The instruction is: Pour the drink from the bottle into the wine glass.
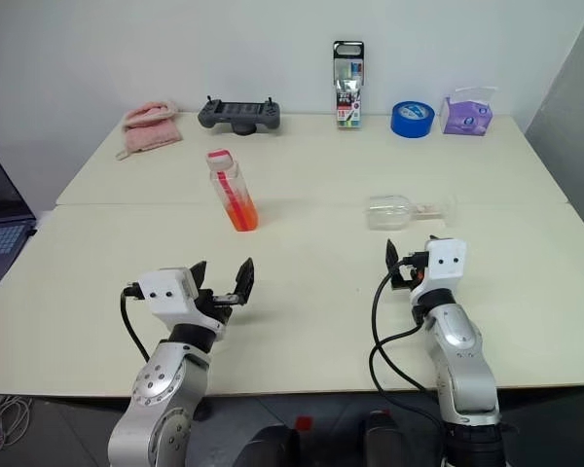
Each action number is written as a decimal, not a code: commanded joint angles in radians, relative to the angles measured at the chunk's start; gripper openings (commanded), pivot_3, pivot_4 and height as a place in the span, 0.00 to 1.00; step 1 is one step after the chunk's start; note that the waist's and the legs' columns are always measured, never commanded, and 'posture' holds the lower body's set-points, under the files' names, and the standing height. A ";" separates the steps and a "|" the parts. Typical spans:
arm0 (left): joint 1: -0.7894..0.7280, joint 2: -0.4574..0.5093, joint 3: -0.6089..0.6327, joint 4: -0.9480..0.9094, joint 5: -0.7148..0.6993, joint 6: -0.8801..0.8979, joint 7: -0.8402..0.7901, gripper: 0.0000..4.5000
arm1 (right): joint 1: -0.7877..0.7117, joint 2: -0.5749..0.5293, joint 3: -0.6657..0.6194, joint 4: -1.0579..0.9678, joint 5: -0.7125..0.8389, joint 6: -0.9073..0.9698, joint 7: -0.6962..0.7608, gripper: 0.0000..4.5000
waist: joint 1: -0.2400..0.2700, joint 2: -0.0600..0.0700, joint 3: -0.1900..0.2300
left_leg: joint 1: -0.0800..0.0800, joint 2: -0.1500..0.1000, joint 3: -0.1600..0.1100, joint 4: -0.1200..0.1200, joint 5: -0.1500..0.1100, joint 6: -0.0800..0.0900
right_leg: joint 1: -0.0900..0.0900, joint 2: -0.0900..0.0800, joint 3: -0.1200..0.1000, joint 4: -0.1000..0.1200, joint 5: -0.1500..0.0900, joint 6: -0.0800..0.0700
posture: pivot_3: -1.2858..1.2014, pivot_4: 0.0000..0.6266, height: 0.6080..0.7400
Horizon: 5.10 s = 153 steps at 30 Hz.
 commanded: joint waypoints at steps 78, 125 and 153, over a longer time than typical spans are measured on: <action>-1.008 0.171 0.126 1.274 0.143 -0.454 0.010 0.79 | -0.540 -0.224 0.102 0.206 0.312 0.235 0.534 1.00 | 0.000 -0.001 0.000 | -0.003 -0.004 -0.002 0.000 0.000 0.000 | -0.003 0.000 -0.003 0.001 0.005 -0.005 | 0.52 0.24 1.00; -0.665 0.339 -0.129 0.278 -0.288 0.133 -0.716 0.42 | -0.717 -0.320 -0.080 -0.051 0.686 0.802 0.326 0.44 | -0.003 -0.001 0.000 | -0.005 0.000 -0.002 0.002 0.000 0.000 | -0.004 0.001 -0.002 0.001 0.005 -0.006 | 0.52 0.24 1.00; -0.655 0.345 -0.194 0.263 -0.273 0.160 -0.752 0.41 | -0.631 -0.582 -0.090 -0.070 0.725 0.604 0.890 1.00 | 0.004 -0.001 0.001 | -0.004 0.001 -0.002 0.003 -0.001 0.002 | -0.002 0.001 -0.002 0.000 0.005 -0.006 | 0.52 0.24 1.00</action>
